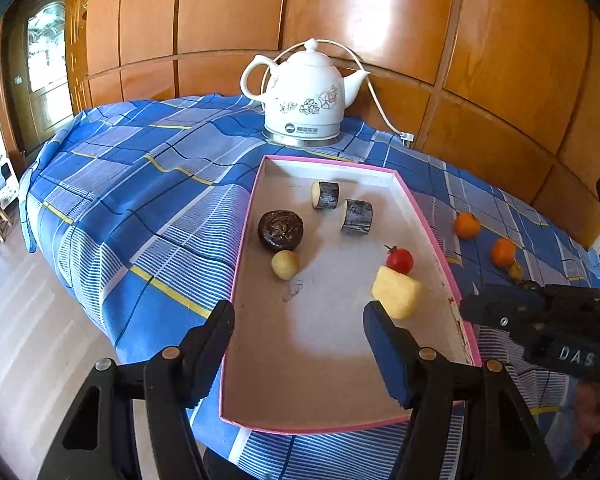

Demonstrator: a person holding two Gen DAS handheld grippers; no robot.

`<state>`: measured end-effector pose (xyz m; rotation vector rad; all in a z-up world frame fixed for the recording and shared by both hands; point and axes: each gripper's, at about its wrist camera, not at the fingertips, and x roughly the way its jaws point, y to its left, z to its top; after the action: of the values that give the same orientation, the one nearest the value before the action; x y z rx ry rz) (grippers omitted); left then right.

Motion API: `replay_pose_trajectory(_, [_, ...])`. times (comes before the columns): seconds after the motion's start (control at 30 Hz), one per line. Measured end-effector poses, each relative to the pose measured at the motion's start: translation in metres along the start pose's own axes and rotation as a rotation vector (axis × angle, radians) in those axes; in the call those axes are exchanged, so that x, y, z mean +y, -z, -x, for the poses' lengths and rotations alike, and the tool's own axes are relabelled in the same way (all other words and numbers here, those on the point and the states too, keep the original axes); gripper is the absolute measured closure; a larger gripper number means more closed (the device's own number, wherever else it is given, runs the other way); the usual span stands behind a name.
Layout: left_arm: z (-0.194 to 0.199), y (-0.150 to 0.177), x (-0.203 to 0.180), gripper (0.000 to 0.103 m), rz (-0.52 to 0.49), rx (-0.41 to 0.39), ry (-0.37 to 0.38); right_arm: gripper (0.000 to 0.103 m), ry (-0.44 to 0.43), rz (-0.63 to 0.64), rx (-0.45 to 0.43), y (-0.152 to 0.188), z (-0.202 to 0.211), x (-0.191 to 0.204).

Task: Organize fruits
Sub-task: 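Carry the pale yellow chunk into the tray and open the right tool, then withdraw both open tools from the tray toward the remaining fruits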

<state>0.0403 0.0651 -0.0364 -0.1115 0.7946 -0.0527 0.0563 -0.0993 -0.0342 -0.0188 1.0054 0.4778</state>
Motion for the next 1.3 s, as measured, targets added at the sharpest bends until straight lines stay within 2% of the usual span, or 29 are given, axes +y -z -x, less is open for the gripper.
replay_pose_trajectory(0.47, [0.004, -0.001, -0.006, 0.036, -0.018, -0.016, -0.003, 0.068, 0.012, 0.036, -0.004, 0.004, -0.002, 0.014])
replay_pose_trajectory(0.83, [0.008, -0.002, -0.009, 0.035, -0.028, -0.035, -0.003, 0.068, 0.083, 0.125, -0.032, 0.008, 0.003, 0.027])
replay_pose_trajectory(1.3, [0.009, -0.002, -0.023, 0.034, -0.072, -0.030, 0.006, 0.068, 0.137, 0.141, -0.075, 0.008, 0.026, 0.009])
